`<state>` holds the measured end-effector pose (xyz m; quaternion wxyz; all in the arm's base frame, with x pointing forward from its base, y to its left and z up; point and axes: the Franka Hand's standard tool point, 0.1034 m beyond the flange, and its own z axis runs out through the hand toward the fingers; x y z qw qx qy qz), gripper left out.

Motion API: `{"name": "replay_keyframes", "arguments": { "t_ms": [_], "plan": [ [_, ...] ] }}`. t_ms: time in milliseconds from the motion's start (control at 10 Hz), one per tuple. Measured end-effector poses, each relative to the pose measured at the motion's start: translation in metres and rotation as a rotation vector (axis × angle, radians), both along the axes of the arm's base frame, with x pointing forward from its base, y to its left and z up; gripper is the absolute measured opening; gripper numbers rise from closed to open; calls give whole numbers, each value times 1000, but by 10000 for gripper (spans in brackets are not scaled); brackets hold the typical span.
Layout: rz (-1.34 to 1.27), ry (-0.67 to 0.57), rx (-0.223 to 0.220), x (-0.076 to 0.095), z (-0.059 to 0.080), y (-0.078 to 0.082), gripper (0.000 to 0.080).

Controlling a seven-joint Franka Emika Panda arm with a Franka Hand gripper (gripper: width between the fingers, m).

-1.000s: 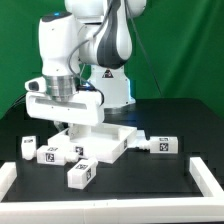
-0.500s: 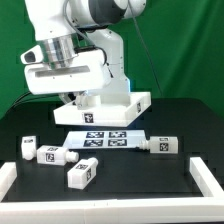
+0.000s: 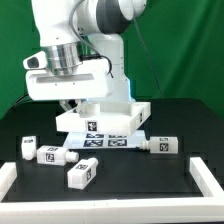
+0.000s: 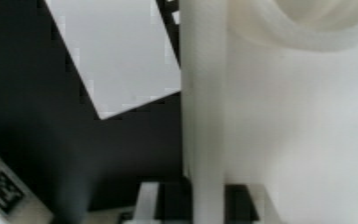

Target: Assemble one leg

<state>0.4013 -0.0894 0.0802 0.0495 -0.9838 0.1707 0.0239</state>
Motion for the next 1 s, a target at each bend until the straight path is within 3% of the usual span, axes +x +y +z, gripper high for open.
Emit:
{"name": "replay_keyframes", "arguments": {
  "t_ms": [200,300,400,900,1000],
  "plan": [
    [65,-25,12,52,8,9,50],
    [155,-81,-3,74,6,12,50],
    [260,-124,-15,81,-1,9,50],
    [224,-93,-6,79,-6,14,50],
    [222,-67,-11,94,-8,25,50]
  ]
}}
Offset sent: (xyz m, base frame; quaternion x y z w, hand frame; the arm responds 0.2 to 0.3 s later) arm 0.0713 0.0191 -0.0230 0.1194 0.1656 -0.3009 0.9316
